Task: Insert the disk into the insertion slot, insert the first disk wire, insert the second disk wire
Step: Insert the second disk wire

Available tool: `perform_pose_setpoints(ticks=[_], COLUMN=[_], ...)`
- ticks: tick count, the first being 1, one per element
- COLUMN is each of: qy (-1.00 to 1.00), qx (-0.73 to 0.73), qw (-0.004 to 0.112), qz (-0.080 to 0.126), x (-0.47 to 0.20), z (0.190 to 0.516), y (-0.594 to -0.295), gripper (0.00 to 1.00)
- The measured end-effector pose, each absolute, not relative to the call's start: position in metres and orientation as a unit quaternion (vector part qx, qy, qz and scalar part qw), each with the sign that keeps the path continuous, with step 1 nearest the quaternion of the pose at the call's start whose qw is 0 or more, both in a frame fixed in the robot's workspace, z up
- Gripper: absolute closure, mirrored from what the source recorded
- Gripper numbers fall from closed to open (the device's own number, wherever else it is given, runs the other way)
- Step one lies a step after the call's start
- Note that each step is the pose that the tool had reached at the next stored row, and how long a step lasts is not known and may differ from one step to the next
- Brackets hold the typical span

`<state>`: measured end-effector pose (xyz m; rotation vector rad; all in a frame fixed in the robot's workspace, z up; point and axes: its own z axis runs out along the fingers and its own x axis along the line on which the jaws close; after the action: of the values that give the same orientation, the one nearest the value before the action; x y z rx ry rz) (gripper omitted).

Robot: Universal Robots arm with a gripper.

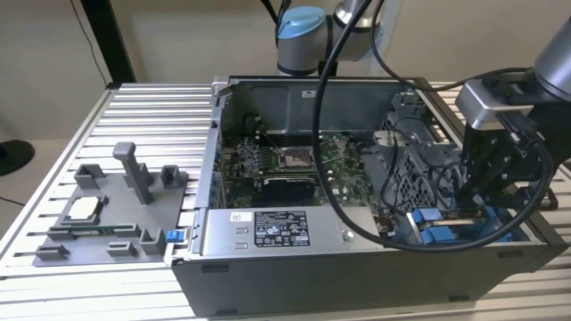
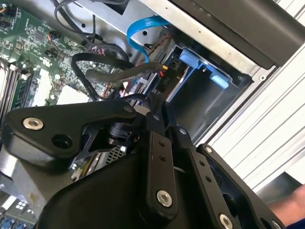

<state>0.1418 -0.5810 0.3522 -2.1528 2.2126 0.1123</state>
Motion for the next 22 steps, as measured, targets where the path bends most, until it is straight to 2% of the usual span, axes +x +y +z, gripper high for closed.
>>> perform_pose_setpoints(ticks=[22], qy=[0.716], qx=[-0.697], qw=[0.029], qz=[0.034], x=[0.1418], z=[0.3434], y=[-0.5806], gripper=[1.0])
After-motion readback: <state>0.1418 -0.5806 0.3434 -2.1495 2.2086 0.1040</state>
